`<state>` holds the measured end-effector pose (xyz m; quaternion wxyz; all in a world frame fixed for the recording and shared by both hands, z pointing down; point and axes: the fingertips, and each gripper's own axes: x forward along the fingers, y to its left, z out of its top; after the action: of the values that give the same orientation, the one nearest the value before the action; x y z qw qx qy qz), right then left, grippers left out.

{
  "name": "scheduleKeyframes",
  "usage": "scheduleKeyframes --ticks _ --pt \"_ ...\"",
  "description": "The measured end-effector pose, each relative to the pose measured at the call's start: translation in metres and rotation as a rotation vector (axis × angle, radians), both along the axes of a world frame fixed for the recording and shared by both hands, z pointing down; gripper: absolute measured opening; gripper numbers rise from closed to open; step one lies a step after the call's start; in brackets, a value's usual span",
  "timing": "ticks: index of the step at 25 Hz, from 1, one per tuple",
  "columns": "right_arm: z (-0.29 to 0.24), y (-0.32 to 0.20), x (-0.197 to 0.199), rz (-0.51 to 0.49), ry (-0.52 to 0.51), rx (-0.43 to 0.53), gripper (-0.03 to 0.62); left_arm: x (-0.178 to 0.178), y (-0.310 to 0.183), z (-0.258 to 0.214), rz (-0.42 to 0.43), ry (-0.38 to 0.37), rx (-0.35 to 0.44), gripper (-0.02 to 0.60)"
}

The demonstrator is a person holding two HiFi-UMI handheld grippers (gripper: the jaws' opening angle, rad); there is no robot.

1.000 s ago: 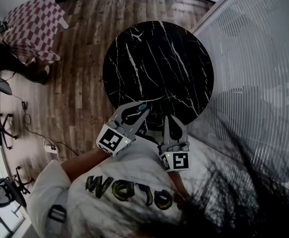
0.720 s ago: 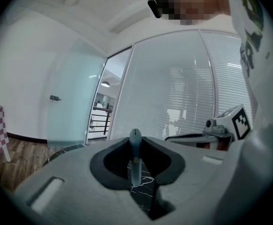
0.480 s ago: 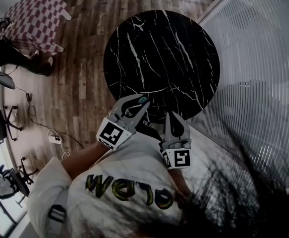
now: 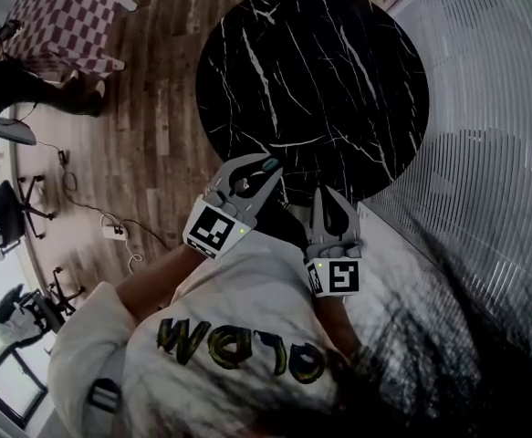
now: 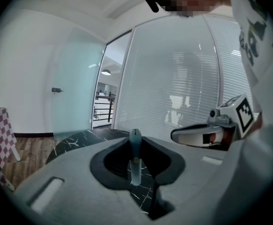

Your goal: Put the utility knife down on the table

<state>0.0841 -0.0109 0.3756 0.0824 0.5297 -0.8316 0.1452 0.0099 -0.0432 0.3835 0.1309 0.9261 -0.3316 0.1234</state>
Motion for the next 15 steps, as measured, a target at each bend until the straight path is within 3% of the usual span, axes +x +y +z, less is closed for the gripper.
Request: scheduleKeyframes --ticks 15 --pt "0.07 -0.022 0.019 0.008 0.035 -0.052 0.002 0.014 -0.009 0.078 0.052 -0.113 -0.071 0.069"
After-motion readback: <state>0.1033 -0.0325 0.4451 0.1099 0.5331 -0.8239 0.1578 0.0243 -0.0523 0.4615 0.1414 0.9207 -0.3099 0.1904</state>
